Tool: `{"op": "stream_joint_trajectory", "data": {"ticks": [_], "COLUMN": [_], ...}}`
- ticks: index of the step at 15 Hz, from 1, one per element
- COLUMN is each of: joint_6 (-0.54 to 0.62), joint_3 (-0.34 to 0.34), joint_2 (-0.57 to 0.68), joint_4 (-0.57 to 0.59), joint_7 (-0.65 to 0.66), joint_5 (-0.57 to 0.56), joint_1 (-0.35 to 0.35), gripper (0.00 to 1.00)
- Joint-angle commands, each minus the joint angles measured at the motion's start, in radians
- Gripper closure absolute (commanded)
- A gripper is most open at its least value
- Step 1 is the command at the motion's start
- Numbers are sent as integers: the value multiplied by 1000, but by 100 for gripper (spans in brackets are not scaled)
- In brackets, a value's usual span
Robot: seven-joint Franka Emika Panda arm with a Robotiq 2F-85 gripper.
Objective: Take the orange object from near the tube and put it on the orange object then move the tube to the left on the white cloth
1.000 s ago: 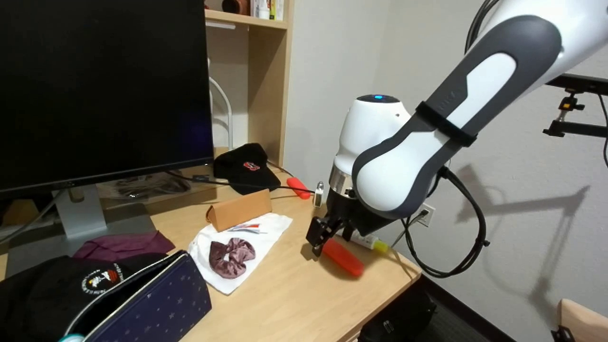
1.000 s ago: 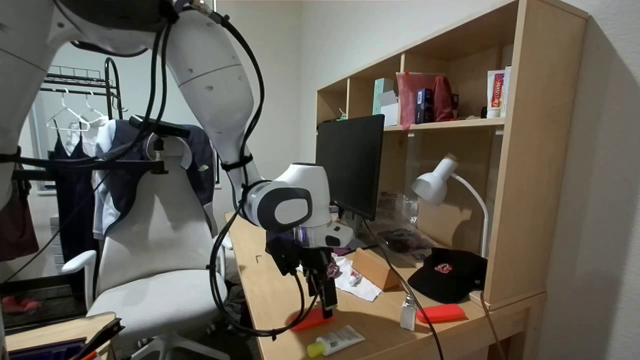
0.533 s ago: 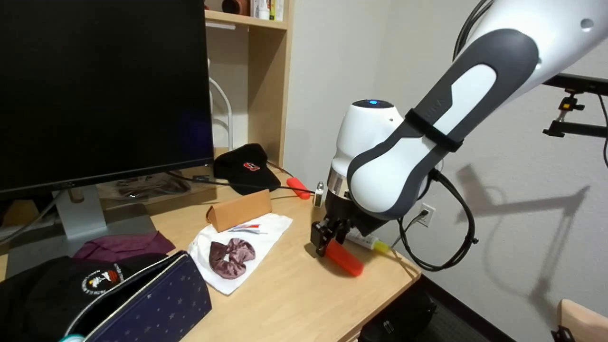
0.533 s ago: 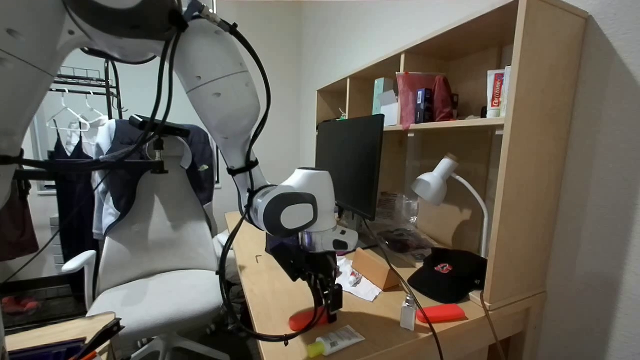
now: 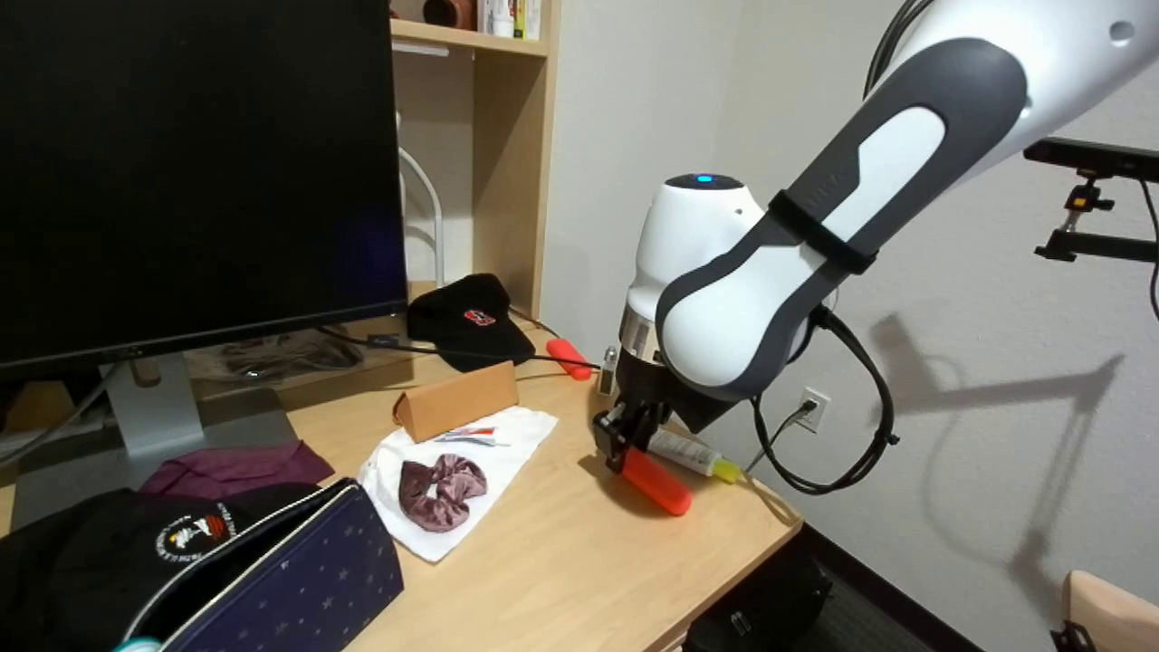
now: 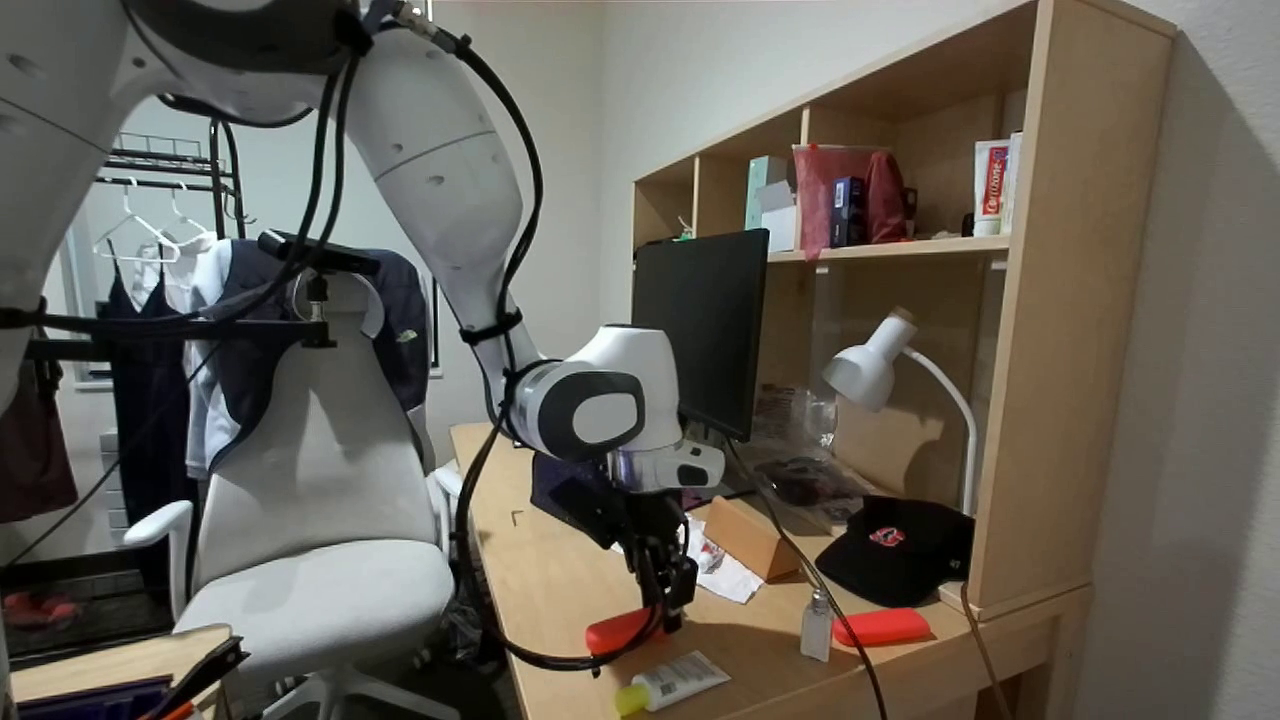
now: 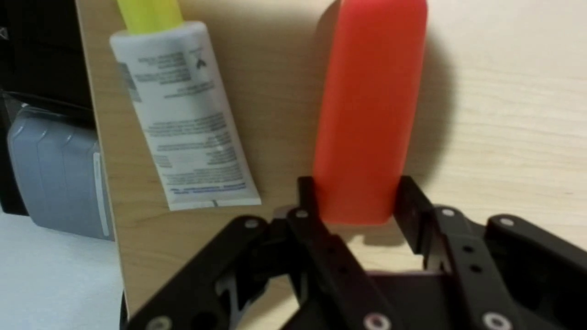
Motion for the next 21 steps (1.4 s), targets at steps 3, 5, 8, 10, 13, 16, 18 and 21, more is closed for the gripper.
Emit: {"op": "stream_joint_trajectory", "data": {"ticks": [3,5,8,10,13,16,18,21], "joint_6": [-182,-227,-200,-215,-217,-207,-220,-253], "joint_3": [-71,-82,-81,-85,-84,-76,-78,-79], "joint_2": [-62,-78,-70,-88,-90,-62,-16,87], "joint_4": [114,174,191,213,212,251,323,478], "joint_7": [-33,-40,-19,-22,-22,-31,-43,-57], "joint_5": [-93,-119,-113,-118,-119,-82,-76,-56], "joint_1": [26,13,6,3,3,-15,-23,-49], "gripper": [80,80,55,55,55,80,80,80]}}
